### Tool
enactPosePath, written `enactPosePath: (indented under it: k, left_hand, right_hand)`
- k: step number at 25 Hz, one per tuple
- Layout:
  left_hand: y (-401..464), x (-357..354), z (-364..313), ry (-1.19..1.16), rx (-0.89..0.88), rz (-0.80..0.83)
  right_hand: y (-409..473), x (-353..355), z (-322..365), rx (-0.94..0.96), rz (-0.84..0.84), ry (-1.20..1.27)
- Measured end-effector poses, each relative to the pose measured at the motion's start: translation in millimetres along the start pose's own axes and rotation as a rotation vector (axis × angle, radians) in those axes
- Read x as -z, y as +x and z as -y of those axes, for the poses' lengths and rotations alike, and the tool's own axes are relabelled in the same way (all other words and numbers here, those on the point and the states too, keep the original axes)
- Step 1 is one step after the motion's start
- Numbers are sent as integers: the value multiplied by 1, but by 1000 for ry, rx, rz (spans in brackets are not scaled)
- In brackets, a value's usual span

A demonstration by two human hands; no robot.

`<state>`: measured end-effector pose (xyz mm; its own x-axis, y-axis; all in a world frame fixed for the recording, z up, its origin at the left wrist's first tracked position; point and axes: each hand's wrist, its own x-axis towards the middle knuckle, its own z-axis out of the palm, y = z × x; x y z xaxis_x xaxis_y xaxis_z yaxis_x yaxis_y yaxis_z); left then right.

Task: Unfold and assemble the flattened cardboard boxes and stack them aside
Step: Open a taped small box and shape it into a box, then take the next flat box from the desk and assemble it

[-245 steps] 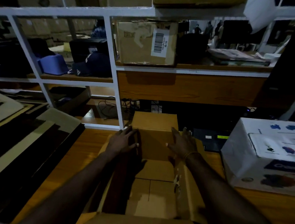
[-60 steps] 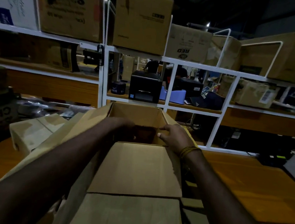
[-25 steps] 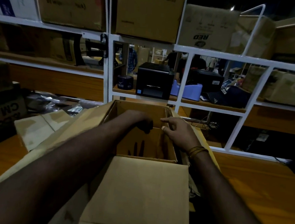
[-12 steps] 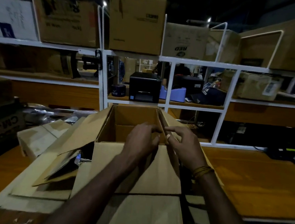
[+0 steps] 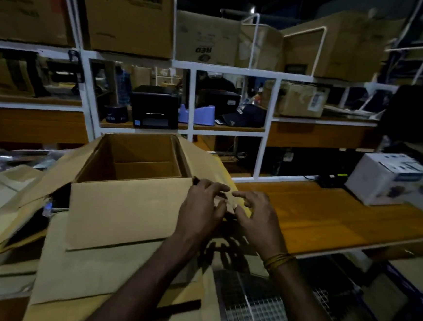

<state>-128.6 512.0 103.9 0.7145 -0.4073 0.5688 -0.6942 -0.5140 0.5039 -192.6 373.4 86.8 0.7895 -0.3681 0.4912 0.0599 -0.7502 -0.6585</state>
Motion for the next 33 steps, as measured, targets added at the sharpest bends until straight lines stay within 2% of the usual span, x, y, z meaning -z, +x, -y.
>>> enactPosePath:
  k: [7,13,19,27,33]
  left_hand:
    - [9,-125,-84,-29,-52,119]
    - [13,-253,-172,-98,-75,255]
    - [32,-339,-235,-101,-90,332]
    - [84,-448,-248,-122,-102,425]
    - [164,-539,-242,-141,-164,453]
  right_hand:
    - [-21,97,-105,-95,-29,-77]
    - [-35,188,-232,-227,-23,-127]
    - [-33,246,-319,-301,-60,-164]
    - [7,271,-417,-377,-14,-184]
    - [93,291,-498,-396,-5,-282]
